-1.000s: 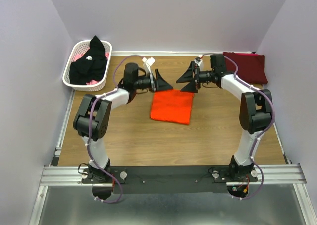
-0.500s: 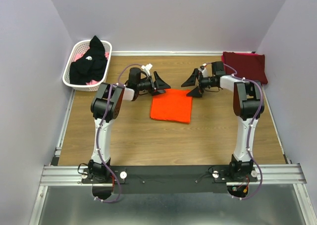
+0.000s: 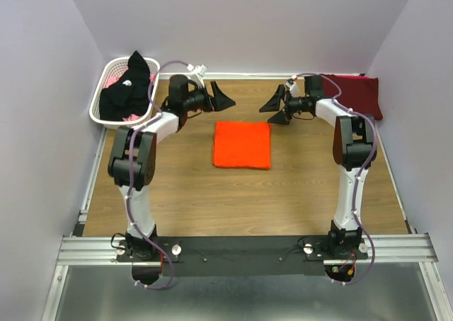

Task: Fold and stack the t-shirts
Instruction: Smooth out wrinkles on the folded tshirt

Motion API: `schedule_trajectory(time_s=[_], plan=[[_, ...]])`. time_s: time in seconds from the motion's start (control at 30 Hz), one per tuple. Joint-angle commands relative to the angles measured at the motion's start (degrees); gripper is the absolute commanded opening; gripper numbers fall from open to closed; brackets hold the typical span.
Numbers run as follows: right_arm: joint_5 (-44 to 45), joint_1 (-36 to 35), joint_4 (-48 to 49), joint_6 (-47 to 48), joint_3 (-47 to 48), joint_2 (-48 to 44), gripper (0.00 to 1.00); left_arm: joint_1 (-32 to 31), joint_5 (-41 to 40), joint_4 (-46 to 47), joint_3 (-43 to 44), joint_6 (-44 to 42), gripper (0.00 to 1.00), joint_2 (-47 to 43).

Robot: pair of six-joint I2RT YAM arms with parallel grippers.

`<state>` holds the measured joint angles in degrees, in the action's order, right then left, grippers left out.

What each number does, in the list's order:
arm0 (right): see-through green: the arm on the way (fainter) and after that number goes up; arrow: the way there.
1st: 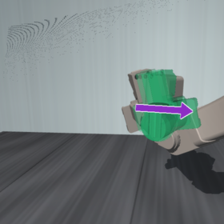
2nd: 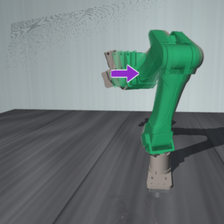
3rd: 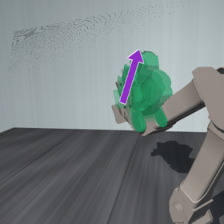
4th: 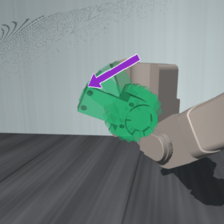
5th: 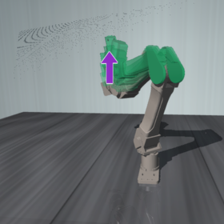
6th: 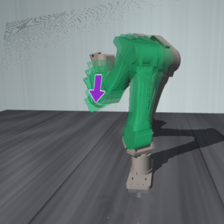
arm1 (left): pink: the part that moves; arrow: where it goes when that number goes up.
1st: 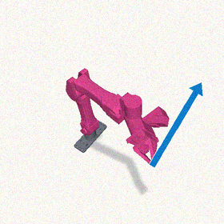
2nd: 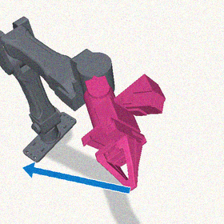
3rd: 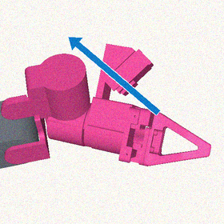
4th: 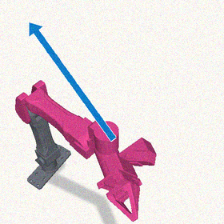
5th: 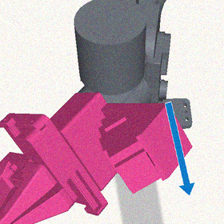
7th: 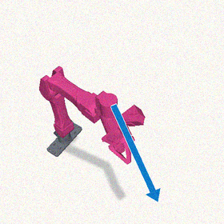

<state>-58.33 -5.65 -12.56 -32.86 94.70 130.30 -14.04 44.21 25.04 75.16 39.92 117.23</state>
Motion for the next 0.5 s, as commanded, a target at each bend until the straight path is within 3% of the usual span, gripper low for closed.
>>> schedule_trajectory(time_s=[0.0,0.1,0.17,0.33,0.4,0.47], plan=[[2.8,0.1,-1.0,3.0,1.5,-7.4,1.0,0.8,-7.3,-10.5,5.2,-20.4,0.97,-12.3],[7.3,0.2,-4.2,7.5,-0.2,-13.6,1.0,0.8,-9.9,-12.3,4.2,-30.8,0.97,-19.0],[12.7,0.1,-7.8,11.6,-1.4,-17.9,1.0,1.0,-12.6,-14.3,3.3,-31.4,0.97,-22.2],[23.1,0.1,-11.3,16.5,-9.0,-28.2,1.0,0.5,-0.4,-20.0,4.7,-36.0,0.97,-22.4],[25.4,0.1,-12.0,17.6,-11.8,-30.5,1.0,-5.3,-4.7,-23.4,4.5,-46.6,0.97,-24.3],[26.5,0.2,-13.2,18.7,-15.7,-33.0,1.0,-11.5,-14.6,-24.7,1.0,-54.8,0.97,-27.5]])
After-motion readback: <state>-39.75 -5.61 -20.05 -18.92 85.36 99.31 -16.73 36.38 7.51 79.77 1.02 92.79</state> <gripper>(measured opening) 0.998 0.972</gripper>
